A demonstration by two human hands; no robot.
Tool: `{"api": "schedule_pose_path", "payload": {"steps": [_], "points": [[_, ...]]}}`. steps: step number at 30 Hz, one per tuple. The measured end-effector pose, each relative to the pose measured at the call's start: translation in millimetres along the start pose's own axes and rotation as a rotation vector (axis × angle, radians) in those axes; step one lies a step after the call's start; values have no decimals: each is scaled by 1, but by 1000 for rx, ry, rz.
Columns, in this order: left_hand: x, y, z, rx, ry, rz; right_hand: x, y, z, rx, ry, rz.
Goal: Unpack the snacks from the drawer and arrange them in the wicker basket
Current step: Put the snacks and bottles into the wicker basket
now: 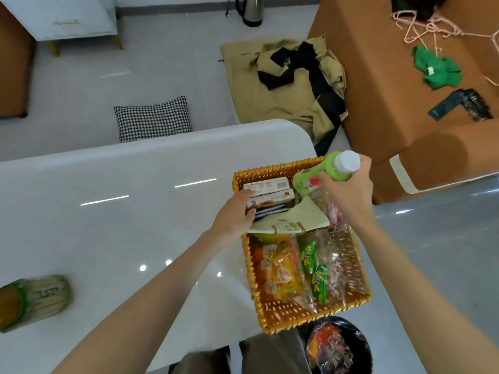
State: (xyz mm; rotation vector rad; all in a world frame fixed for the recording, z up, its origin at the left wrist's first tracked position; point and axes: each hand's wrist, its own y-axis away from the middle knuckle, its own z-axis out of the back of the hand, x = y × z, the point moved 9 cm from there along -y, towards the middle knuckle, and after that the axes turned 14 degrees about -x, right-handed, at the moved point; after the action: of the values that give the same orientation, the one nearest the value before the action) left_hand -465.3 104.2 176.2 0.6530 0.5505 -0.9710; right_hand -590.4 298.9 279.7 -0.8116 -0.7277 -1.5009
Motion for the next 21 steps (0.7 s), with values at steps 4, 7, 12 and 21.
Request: {"api": "schedule_pose_path", "payload": {"steps": [4,7,12,21], "points": [[-28,-42,-51,68,-140,-91,-25,-50,-20,53,4,47],[-37,-65,-85,101,-263,-141,-51,-77,-37,102,13,32],[-37,-103,-125,128,-500,-156,-80,-97,-59,186,74,70],[-27,-132,-146,112,-675,-173,-101,-104,-81,325,250,233]]}}
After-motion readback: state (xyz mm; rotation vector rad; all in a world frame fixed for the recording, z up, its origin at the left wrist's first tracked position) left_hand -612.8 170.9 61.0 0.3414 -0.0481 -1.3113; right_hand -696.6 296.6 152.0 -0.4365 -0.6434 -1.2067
